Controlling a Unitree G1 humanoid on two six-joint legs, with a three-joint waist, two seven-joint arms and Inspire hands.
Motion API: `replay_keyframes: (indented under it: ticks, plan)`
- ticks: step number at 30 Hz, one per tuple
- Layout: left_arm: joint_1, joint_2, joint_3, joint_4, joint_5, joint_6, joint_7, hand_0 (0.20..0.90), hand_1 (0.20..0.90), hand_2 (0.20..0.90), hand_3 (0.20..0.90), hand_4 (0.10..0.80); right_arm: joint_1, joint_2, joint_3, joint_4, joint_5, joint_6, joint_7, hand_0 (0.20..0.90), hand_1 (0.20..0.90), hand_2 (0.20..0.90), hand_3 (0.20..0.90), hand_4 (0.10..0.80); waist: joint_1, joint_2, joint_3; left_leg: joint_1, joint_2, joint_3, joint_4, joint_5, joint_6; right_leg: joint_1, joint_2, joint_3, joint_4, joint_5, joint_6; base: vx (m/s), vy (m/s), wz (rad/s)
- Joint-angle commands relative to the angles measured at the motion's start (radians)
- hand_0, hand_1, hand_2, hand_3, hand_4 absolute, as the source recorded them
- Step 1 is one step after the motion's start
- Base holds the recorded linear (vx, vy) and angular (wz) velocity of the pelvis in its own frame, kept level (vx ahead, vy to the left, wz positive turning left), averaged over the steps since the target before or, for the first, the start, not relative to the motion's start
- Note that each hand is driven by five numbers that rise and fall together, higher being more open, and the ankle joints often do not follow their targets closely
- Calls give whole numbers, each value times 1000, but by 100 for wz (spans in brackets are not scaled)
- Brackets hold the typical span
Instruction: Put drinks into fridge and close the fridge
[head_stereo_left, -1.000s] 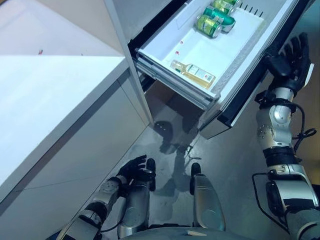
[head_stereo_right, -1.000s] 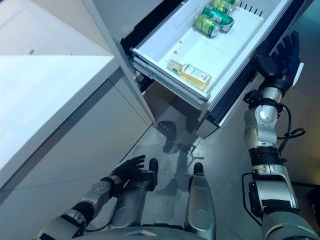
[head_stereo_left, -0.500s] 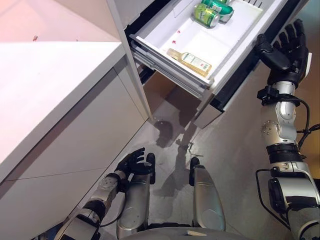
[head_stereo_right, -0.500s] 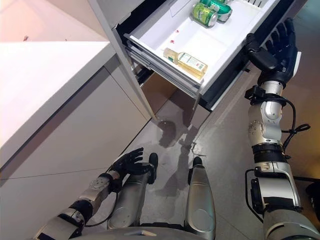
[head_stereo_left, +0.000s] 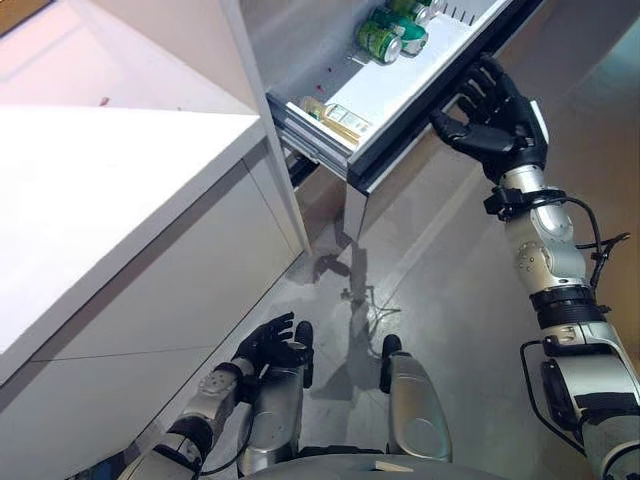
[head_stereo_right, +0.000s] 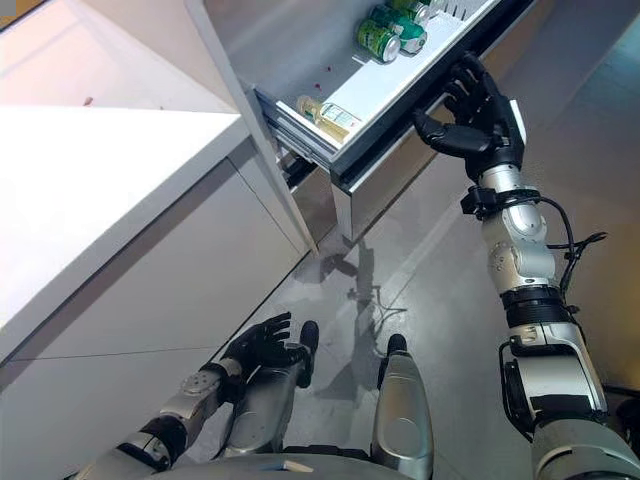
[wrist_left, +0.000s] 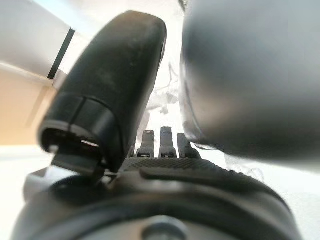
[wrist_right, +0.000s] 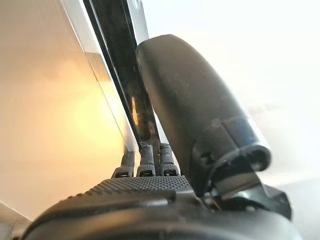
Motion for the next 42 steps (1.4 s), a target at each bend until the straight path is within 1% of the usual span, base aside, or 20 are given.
replay_keyframes:
  ticks: [1,4,9,12,15,18,24,27,30,33,37,38,42]
  plan:
    - [165,65,-44,-16,53,20,-32,900,900,900,900,800,-97,46,44,-154,2,-81,94,900,900,900,900,800,61,-54,-145,72,-74,72,-16,-94,95,38,6,-46,-81,97,-17,43,54,10]
    - [171,68,-39,-13,65,22,-38,900,900,900,900,800,-84,53,36,-161,10,-85,74,900,900,900,900,800,59,-60,-166,101,-73,82,-47,-90,96,71,-2,-50,-134,122,0,37,55,13]
    - [174,67,-36,-6,77,23,-41,900,900,900,900,800,-61,54,24,-166,27,-89,44,900,900,900,900,800,57,-67,-196,141,-71,97,-93,-85,95,115,-12,-59,-196,147,18,17,37,8]
    - [172,63,-38,1,81,25,-38,900,900,900,900,800,-49,53,14,-158,24,-105,10,900,900,900,900,800,55,-69,-217,165,-70,106,-126,-80,93,140,-14,-65,-231,159,24,-13,30,2]
    - [173,59,-36,5,84,26,-35,900,900,900,900,800,-34,51,5,-162,30,-113,-2,900,900,900,900,800,52,-69,-231,183,-67,112,-152,-75,92,155,-12,-67,-247,161,25,-37,24,-3]
    - [174,54,-24,24,85,32,-26,900,900,900,900,800,15,52,-16,-184,46,-129,-31,900,900,900,900,800,42,-74,-265,212,-61,117,-192,-73,93,178,-3,-62,-267,153,23,-49,-4,-6]
    - [187,55,3,64,84,34,-26,900,900,900,900,800,89,58,-50,-207,36,-163,-76,900,900,900,900,800,26,-82,-301,253,-45,121,-253,-62,88,203,19,-49,-302,147,18,-46,-49,-5]
    - [198,52,25,100,78,30,-23,900,900,900,900,800,152,67,-67,-217,19,-179,-123,900,900,900,900,800,9,-87,-331,284,-27,133,-316,-43,75,221,43,-43,-343,148,8,-91,-114,-13]
    - [203,42,37,114,66,28,-19,900,900,900,900,800,214,78,-77,-203,25,-175,-132,900,900,900,900,800,-4,-89,-352,305,-15,142,-362,-27,63,236,59,-42,-378,153,1,-82,-92,-6]
    - [199,27,42,116,51,25,-19,900,900,900,900,800,282,93,-82,-149,39,-143,-110,900,900,900,900,800,-15,-89,-370,321,-5,152,-398,-11,50,248,72,-43,-408,155,-9,-83,-84,-5]
    - [194,4,38,110,31,17,-16,900,900,900,900,800,369,129,-76,-28,66,-109,-63,900,900,900,900,800,-21,-87,-390,338,6,163,-435,5,37,265,86,-59,-442,159,-18,-78,-87,-4]
    - [193,-2,35,109,29,16,-12,900,900,900,900,800,391,143,-73,8,77,-85,-49,900,900,900,900,800,-23,-86,-395,342,9,166,-443,10,34,269,91,-63,-449,160,-21,-65,-87,-2]
    - [185,-14,34,111,26,17,-11,900,900,900,900,800,474,204,-41,146,62,-74,-42,900,900,900,900,800,-33,-81,-406,352,17,174,-460,20,25,281,105,-70,-471,163,-29,-50,-79,9]
